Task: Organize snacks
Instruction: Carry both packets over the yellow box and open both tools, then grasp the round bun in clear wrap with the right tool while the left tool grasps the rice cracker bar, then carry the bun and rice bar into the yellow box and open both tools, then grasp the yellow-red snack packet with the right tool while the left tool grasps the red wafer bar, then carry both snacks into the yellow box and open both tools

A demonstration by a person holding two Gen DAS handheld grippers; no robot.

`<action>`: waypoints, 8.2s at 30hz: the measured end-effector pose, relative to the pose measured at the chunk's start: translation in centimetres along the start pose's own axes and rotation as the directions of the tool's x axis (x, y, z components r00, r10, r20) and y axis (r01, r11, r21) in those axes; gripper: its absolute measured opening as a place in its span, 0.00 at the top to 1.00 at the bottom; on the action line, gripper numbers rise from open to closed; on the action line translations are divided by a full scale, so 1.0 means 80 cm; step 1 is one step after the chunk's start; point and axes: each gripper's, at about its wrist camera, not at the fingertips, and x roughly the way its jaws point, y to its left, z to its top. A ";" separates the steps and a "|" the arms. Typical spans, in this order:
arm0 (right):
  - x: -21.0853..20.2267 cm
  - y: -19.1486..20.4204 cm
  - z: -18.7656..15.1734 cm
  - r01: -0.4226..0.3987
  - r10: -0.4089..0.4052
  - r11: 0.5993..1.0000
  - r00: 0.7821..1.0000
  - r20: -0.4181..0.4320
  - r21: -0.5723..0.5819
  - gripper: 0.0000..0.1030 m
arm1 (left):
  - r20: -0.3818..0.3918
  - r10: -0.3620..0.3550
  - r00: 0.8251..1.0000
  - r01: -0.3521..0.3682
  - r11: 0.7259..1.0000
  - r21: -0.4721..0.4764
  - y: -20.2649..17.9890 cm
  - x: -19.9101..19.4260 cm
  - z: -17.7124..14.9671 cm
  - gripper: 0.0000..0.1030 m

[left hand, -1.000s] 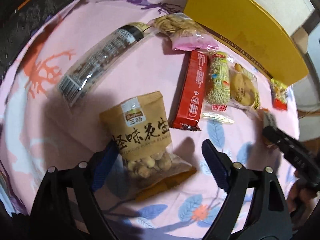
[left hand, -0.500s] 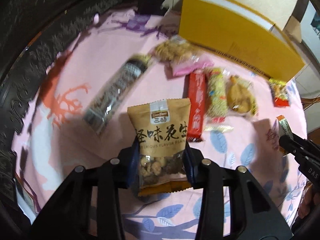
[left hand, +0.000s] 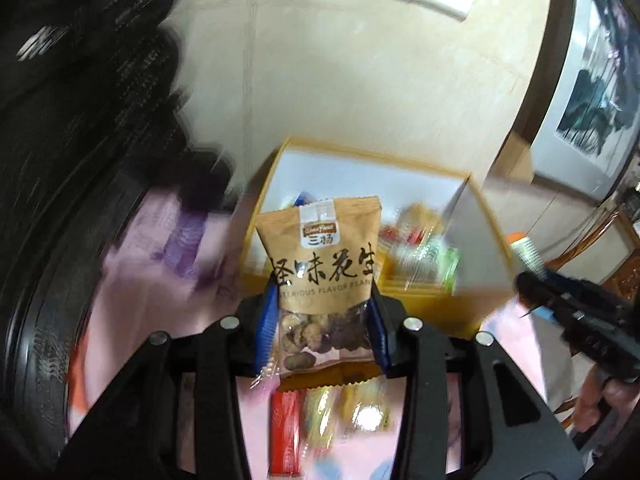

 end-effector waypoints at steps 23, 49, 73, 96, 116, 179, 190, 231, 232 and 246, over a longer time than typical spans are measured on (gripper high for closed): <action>0.075 0.033 -0.090 -0.111 0.142 0.982 0.965 -0.219 0.151 0.44 | -0.043 0.091 0.995 -0.091 0.996 0.002 0.071 0.028 -0.052 0.08; 0.171 0.128 -0.165 0.072 -0.075 0.997 0.936 -0.344 -0.021 0.36 | -0.162 0.101 0.982 -0.108 0.994 -0.034 0.094 0.010 -0.157 0.08; 0.109 0.050 -0.201 0.158 -0.169 0.986 0.929 -0.329 -0.060 0.44 | -0.259 0.024 0.966 0.019 0.987 0.160 -0.028 0.118 -0.207 0.65; 0.013 0.046 -0.118 0.137 -0.138 0.990 0.981 -0.138 -0.017 0.45 | -0.132 0.026 0.991 -0.017 0.997 0.071 -0.019 0.023 -0.121 0.71; 0.064 -0.016 0.063 0.096 -0.096 0.994 0.995 0.000 0.056 0.43 | 0.059 0.013 0.998 -0.015 0.999 0.043 -0.029 0.081 0.079 0.13; 0.088 0.033 -0.211 0.101 -0.110 0.994 0.939 -0.327 -0.044 0.58 | -0.264 0.081 0.961 -0.065 0.996 0.068 0.034 0.086 -0.226 0.38; 0.087 0.037 -0.210 0.106 -0.115 0.993 0.937 -0.331 -0.045 0.58 | -0.237 0.070 0.969 -0.047 0.994 0.100 0.025 0.076 -0.231 0.76; 0.032 0.005 0.055 0.083 -0.088 0.995 0.989 0.116 0.051 0.57 | 0.117 -0.036 0.992 0.028 0.997 0.066 -0.036 0.048 0.066 0.45; 0.042 0.003 0.063 0.090 -0.094 0.995 0.990 0.106 0.042 0.55 | 0.101 -0.036 0.994 0.031 0.998 0.047 -0.037 0.057 0.074 0.15; 0.041 0.010 -0.018 0.044 -0.045 0.998 0.999 0.011 0.049 0.36 | 0.087 0.061 0.994 -0.054 0.995 -0.079 0.017 0.007 -0.018 0.07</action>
